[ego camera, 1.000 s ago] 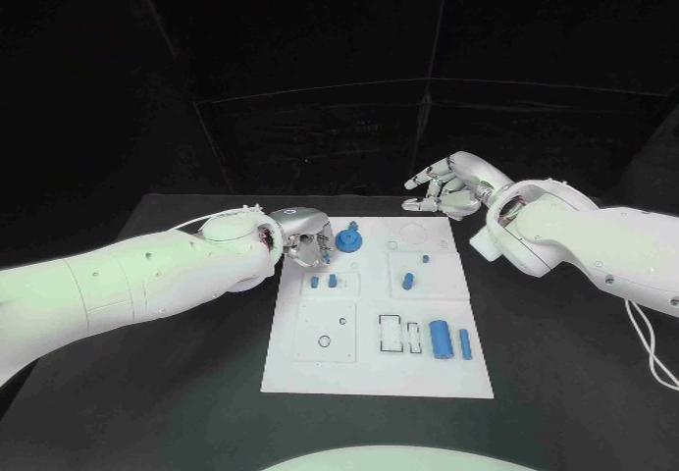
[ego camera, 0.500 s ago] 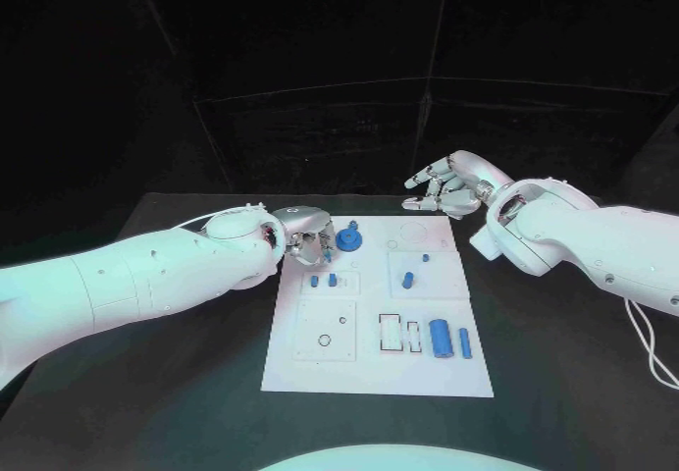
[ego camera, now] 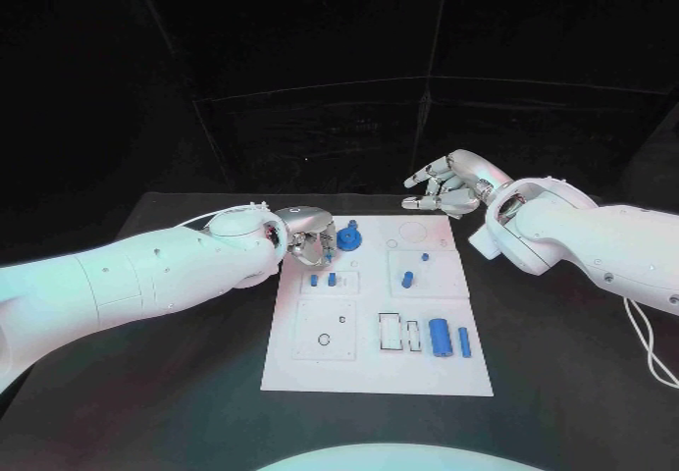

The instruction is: Assemble the parts on the task board

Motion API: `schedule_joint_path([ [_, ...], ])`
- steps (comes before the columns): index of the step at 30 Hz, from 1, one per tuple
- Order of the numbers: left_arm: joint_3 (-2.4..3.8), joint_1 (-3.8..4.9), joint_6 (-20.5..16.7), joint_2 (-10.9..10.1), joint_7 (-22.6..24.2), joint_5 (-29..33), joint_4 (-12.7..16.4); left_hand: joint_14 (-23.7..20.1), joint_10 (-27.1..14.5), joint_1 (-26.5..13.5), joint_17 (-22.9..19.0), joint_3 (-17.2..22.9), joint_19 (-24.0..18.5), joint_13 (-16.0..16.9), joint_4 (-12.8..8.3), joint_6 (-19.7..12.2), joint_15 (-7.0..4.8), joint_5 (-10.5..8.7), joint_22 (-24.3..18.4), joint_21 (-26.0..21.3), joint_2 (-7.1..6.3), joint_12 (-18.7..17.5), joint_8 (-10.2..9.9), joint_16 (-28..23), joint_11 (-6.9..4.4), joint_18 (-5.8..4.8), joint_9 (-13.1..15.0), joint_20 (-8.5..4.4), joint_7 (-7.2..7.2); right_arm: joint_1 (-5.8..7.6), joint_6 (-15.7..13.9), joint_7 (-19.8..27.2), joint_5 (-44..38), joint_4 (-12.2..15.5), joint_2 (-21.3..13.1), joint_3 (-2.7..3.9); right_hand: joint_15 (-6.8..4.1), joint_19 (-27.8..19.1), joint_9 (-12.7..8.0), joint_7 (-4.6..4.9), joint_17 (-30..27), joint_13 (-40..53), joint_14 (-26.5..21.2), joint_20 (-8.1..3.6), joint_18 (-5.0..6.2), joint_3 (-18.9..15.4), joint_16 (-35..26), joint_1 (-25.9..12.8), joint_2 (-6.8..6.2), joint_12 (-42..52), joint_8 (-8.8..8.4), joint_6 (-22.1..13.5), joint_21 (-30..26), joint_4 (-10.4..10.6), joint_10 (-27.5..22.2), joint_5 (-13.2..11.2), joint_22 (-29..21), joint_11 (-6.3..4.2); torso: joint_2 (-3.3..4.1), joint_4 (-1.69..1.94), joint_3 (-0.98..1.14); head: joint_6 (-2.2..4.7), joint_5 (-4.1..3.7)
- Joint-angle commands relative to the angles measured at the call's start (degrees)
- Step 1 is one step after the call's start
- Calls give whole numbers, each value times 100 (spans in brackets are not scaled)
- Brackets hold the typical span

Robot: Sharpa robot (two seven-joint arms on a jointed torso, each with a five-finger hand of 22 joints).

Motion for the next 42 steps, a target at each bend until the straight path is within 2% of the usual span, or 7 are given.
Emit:
schedule_joint_path([
  [1,-1,1,218,12,-128,21,-6,127,58,-72,-7,32,35,6,3,37,-35,28,-5,4,2,-29,-36,2,2,-73,-5,-2,15,11,-41,37,11,4,1,4,-37,6,0,-3,9,0,20,-17,31,23,-29,-13,53,27,26,-20,-27,25,-36,24,-1,-6,1,5,1,-5,0],
  [18,-2,1,212,16,-139,21,-6,123,46,-106,-24,23,29,2,-7,11,-29,28,-4,-4,-43,-87,-71,-3,12,-72,-17,0,24,11,-48,38,11,-4,4,4,-37,6,0,-3,9,0,20,-17,31,23,-29,-13,53,27,26,-20,-27,25,-36,24,-1,-6,1,3,-1,-30,3],
  [29,-2,1,127,21,-130,22,-24,95,-364,-332,-143,-129,-13,-27,40,-441,82,26,-66,-115,-291,-491,-356,-40,153,-64,-123,84,110,11,-31,3,10,-15,-1,4,-38,-13,0,-3,-32,-55,13,-18,38,20,-62,-1,56,-11,30,-20,-50,25,-67,33,-40,-7,-2,3,0,-28,-1],
  [39,-2,0,-2,-24,-109,47,-9,80,-550,-327,-207,-248,-68,-22,38,-589,121,26,-211,-312,-322,-602,-350,-61,206,-24,-122,126,158,11,60,-109,-16,-46,-25,3,-32,-52,-4,3,-68,-429,-9,-16,50,7,-118,44,72,-369,35,-42,-111,44,-312,10,-114,-1,1,9,-3,-17,-11],
  [41,-2,0,-37,-47,-102,73,3,77,-598,-315,-220,-276,-79,-22,36,-615,128,25,-242,-354,-318,-611,-350,-65,216,-16,-122,135,164,11,165,-195,-93,-73,-33,3,-39,-59,1,-1,-74,-577,-10,-20,55,41,-134,149,114,-551,54,-20,-133,19,-396,13,-136,-9,1,11,-4,-14,-11],
  [42,-2,-1,-70,-73,-94,109,16,75,-659,-298,-233,-310,-91,-23,33,-639,138,24,-278,-402,-309,-615,-347,-68,225,-6,-121,143,171,11,266,-263,-212,-104,-41,3,-53,-88,15,-16,-186,-733,-36,-31,68,121,-226,319,174,-758,102,67,-172,-45,-486,-52,-192,-25,-1,10,-5,-10,-16],
])
